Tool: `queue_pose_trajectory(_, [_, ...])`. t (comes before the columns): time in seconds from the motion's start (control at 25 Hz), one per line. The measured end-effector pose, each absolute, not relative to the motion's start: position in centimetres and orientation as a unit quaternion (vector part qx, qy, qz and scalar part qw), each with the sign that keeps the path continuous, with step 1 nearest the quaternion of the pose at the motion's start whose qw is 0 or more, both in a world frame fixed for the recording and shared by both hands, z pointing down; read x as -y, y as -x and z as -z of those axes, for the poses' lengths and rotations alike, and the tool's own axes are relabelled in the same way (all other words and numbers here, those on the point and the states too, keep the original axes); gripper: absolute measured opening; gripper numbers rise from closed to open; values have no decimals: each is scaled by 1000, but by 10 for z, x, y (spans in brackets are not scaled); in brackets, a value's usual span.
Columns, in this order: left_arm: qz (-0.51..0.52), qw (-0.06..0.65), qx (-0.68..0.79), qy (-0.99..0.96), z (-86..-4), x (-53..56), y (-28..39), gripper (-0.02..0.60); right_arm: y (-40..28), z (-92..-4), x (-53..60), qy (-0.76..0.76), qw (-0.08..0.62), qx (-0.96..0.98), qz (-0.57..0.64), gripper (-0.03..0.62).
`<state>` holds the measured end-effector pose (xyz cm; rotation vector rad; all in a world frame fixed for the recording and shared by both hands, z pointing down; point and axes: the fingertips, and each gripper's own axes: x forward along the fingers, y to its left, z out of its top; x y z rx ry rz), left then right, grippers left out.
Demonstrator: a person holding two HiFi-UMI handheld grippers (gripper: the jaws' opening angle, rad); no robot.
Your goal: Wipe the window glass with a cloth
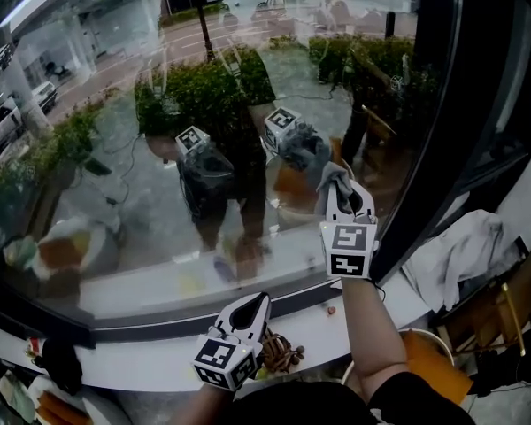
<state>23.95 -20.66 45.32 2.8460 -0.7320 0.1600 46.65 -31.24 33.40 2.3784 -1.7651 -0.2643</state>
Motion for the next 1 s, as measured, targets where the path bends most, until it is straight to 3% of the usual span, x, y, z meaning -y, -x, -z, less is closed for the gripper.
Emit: queue_pose_trajectory(1.0, [-44, 107, 273, -955, -445, 206, -217, 8, -470, -339, 312, -801, 77, 589, 78, 41])
